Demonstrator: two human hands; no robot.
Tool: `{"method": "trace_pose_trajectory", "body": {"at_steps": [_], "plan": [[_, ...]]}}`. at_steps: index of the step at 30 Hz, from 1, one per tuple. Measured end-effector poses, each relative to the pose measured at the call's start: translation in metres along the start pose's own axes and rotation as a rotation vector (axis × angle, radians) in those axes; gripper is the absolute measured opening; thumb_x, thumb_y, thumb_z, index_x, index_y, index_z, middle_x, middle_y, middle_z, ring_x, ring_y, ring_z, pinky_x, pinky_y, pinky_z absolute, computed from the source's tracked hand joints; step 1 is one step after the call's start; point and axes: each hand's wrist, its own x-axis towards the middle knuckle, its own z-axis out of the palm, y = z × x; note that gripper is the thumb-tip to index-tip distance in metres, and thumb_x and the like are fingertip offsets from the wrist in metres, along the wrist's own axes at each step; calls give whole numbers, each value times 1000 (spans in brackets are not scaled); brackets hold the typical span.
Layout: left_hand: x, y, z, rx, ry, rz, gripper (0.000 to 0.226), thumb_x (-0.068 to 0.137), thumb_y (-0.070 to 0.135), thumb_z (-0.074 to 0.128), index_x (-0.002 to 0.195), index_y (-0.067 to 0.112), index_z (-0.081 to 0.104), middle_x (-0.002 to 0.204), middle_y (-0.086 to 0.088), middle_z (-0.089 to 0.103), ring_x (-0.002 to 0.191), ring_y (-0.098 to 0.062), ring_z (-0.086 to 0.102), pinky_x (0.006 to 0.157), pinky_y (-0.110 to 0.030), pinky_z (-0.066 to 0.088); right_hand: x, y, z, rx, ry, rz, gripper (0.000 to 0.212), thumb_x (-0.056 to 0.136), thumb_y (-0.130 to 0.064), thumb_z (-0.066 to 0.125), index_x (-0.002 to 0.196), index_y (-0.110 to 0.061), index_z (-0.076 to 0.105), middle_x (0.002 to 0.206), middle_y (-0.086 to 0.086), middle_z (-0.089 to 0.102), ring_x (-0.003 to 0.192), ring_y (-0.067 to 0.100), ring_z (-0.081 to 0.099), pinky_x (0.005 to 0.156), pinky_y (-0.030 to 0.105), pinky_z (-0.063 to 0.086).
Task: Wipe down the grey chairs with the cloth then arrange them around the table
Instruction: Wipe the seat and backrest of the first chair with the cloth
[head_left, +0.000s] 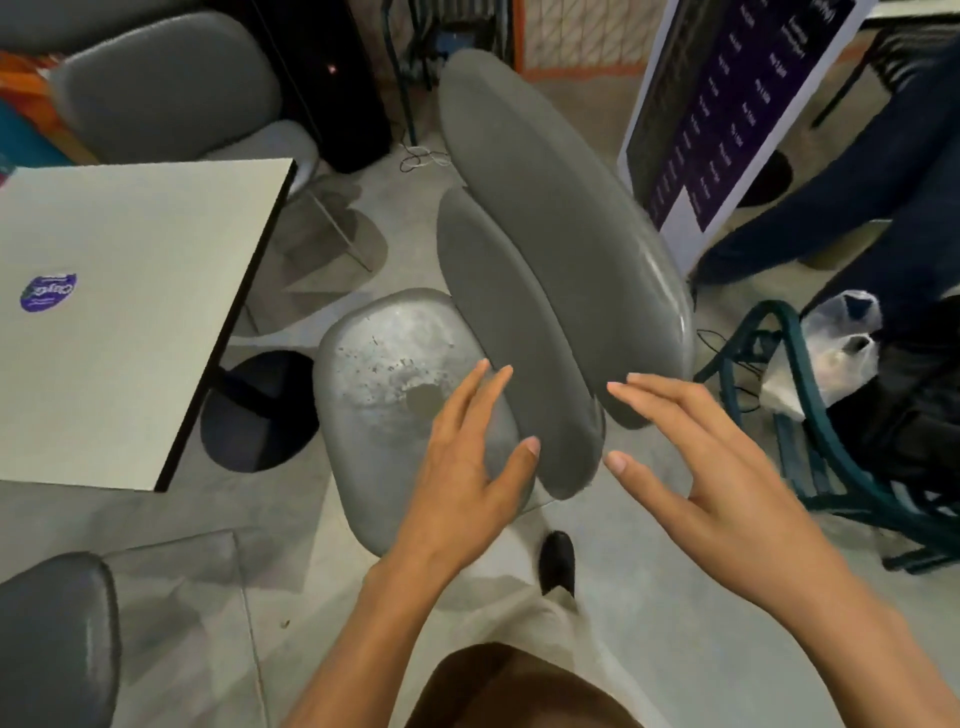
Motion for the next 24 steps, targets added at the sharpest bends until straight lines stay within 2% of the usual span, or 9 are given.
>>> {"method": "trace_pose_trajectory", "body": {"at_steps": [3,5,7,10,13,16,18,22,24], "plan": [[30,15,3,26,64,-38,63,100,49,55,156,49,24,166,28,10,151,9,6,121,-26,17,40,12,-24,-40,-42,-70,55,96,-60,48,149,-49,37,145,-31,32,118,-9,43,90,26,49],[49,26,3,22,98,-51,64,102,45,57,156,48,24,165,30,8,150,12,4,116,-18,13,66,21,-36,-61,-56,-125,52,98,-62,46,148,-47,38,147,-28,33,130,-9,36,100,27,43],[71,37,4,19,128,-47,64,101,42,59,156,47,25,164,31,9,150,12,6,114,-14,14,94,31,-48,-79,-45,-182,51,100,-63,42,148,-43,43,148,-24,36,139,-2,33,105,26,35],[100,48,4,40,149,-71,65,101,43,59,157,44,27,165,27,12,152,6,11,120,-25,21,129,42,-62,-60,-50,-212,52,100,-58,47,146,-35,49,148,-17,41,140,4,37,108,29,37],[123,55,6,4,222,-89,65,100,42,61,157,43,29,165,26,15,152,5,14,123,-39,29,161,52,-69,-42,-72,-269,51,100,-57,48,146,-35,51,150,-16,40,143,7,35,113,30,34],[143,63,12,-8,274,-137,66,99,45,61,156,46,28,164,29,15,152,2,17,110,-51,47,197,63,-78,-38,-151,-310,54,97,-59,45,146,-37,48,152,-18,37,145,4,30,114,24,26],[157,69,18,-2,317,-170,66,99,47,60,156,48,27,164,29,14,152,2,18,107,-52,50,220,73,-85,-28,-195,-348,54,99,-58,46,148,-37,47,153,-20,34,145,1,27,111,16,21],[181,86,37,4,406,-246,67,100,43,62,158,42,28,165,26,14,153,2,16,114,-48,43,261,95,-98,-8,-282,-440,55,98,-59,47,149,-39,43,153,-22,30,140,-9,22,104,4,16],[193,98,48,14,466,-304,68,100,42,62,159,38,29,166,25,14,153,2,16,119,-46,37,281,105,-107,-2,-327,-486,57,96,-59,46,149,-39,44,153,-22,30,138,-11,21,101,3,17]]}}
